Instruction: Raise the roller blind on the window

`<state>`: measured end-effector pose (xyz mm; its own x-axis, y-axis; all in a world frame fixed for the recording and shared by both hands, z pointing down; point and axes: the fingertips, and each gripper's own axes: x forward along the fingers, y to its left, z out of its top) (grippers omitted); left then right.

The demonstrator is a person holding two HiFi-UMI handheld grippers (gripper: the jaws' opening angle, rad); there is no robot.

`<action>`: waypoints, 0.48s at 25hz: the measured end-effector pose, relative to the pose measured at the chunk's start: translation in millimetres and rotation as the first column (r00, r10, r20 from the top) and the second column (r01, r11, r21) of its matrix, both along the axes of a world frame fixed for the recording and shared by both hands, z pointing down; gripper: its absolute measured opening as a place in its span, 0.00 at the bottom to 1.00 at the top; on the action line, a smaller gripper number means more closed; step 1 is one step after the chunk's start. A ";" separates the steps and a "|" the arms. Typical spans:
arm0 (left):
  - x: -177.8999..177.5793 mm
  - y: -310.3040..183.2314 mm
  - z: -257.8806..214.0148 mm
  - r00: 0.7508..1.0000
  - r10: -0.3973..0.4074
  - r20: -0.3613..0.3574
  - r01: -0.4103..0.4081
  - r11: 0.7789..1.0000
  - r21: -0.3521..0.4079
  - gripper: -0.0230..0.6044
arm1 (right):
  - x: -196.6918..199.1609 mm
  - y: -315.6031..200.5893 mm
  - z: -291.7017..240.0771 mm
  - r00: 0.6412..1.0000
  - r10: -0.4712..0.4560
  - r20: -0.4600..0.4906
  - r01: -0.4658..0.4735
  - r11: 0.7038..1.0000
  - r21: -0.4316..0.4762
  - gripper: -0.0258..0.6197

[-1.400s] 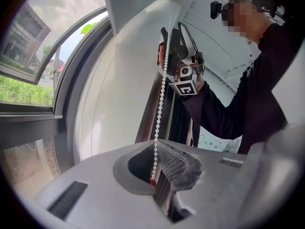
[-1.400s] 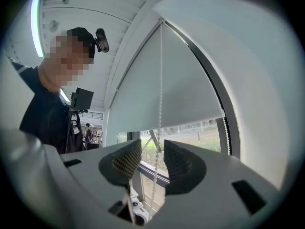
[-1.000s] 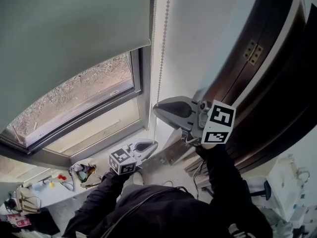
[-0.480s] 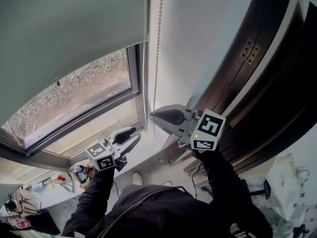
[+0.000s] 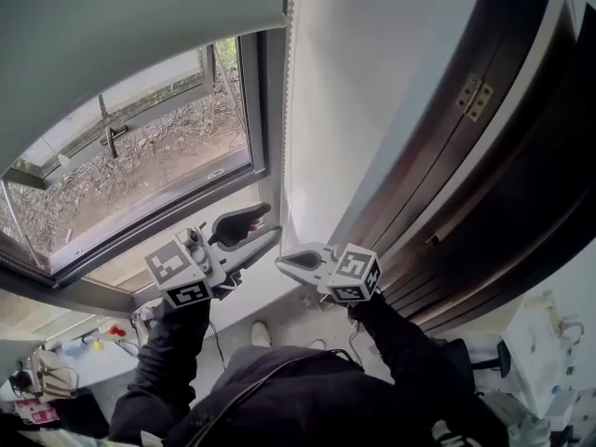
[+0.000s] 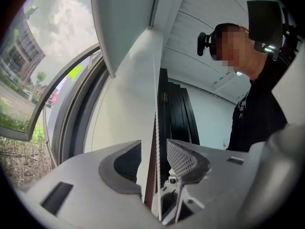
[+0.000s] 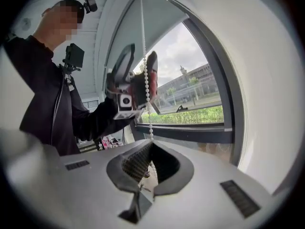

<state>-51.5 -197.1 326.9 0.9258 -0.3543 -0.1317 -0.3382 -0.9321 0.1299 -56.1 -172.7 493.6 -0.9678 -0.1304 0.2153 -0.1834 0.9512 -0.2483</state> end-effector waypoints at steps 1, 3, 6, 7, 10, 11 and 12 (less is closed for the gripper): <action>2.2 -1.6 -2.8 1.000 0.003 0.006 -0.003 1.000 0.003 0.29 | 0.3 2.6 11.3 1.000 -0.002 -0.006 0.002 1.000 -0.022 0.05; 6.5 -3.7 -6.1 1.000 0.011 0.018 -0.012 1.000 0.003 0.29 | 1.0 6.5 23.8 1.000 -0.002 -0.007 0.002 0.999 -0.049 0.05; 11.7 -5.6 -7.5 0.999 0.020 0.033 -0.020 1.000 -0.001 0.29 | -0.3 10.2 25.6 1.000 -0.008 -0.022 0.007 0.999 -0.044 0.05; 12.3 -6.2 -7.8 0.999 0.021 0.034 -0.021 1.000 -0.002 0.29 | -0.6 10.3 25.7 1.000 -0.010 -0.026 0.009 0.999 -0.041 0.05; 13.2 -6.6 -7.7 0.999 0.027 0.043 -0.027 1.000 -0.010 0.27 | 1.8 9.5 26.5 1.000 -0.006 -0.021 0.005 0.999 -0.048 0.05; 14.1 -6.1 -7.3 0.998 0.031 0.046 -0.031 0.999 -0.013 0.21 | 3.7 9.5 26.8 1.000 -0.003 -0.021 0.002 0.999 -0.049 0.05; 15.2 -5.5 -7.2 0.998 0.037 0.047 -0.037 0.999 -0.014 0.18 | 5.3 9.5 26.9 1.000 0.000 -0.022 -0.001 0.999 -0.050 0.05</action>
